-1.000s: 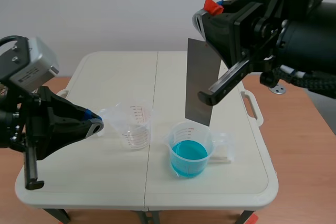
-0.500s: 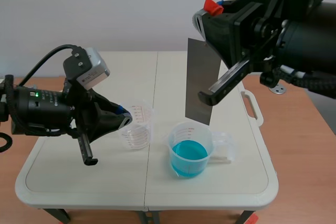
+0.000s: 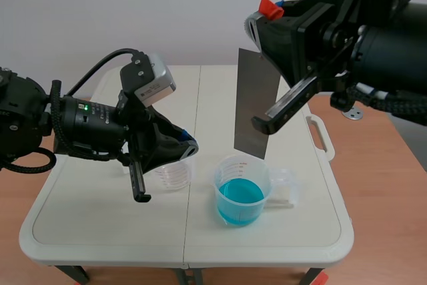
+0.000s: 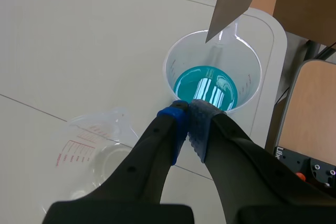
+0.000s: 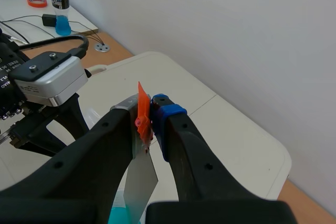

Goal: Hold the metal plate by the orange handle, dip it into the blue solution, take it out and point at it, then put the plate back in the beaker on the left.
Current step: 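Point at the plate with the left hand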

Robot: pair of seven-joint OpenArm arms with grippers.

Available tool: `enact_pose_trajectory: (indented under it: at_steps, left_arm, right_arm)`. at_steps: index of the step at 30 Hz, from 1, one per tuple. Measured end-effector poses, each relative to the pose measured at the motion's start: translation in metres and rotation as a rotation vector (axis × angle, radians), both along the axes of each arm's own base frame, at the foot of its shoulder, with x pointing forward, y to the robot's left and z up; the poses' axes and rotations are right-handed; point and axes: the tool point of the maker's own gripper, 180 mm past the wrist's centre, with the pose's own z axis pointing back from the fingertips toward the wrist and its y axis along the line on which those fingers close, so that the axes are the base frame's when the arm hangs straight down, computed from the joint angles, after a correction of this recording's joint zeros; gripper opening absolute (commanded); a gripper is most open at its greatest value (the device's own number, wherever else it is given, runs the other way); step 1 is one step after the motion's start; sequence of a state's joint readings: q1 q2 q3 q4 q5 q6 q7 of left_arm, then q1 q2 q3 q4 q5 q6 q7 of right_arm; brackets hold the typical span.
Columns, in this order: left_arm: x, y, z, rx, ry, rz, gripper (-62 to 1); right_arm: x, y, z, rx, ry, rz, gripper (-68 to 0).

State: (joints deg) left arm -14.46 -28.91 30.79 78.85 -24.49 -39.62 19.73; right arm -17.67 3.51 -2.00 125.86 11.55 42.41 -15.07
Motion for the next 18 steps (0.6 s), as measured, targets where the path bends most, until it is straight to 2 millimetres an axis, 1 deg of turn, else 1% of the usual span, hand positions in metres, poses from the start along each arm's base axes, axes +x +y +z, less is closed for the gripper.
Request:
enact_pose_trajectory:
  at_steps: [5,12,18]
  left_arm:
    - [0.003,-0.005,0.003,0.003,-0.007,-0.004,-59.1]
    - [0.002,-0.017,0.007,-0.027,-0.006,-0.011,-59.1]
    - [0.002,-0.016,0.007,-0.026,-0.006,-0.011,-59.1]
  right_arm:
    - [0.0,0.0,0.0,0.0,0.0,0.0,-66.0]
    - [0.0,0.0,0.0,0.0,0.0,0.0,-66.0]
    - [0.0,0.0,0.0,0.0,0.0,0.0,-66.0]
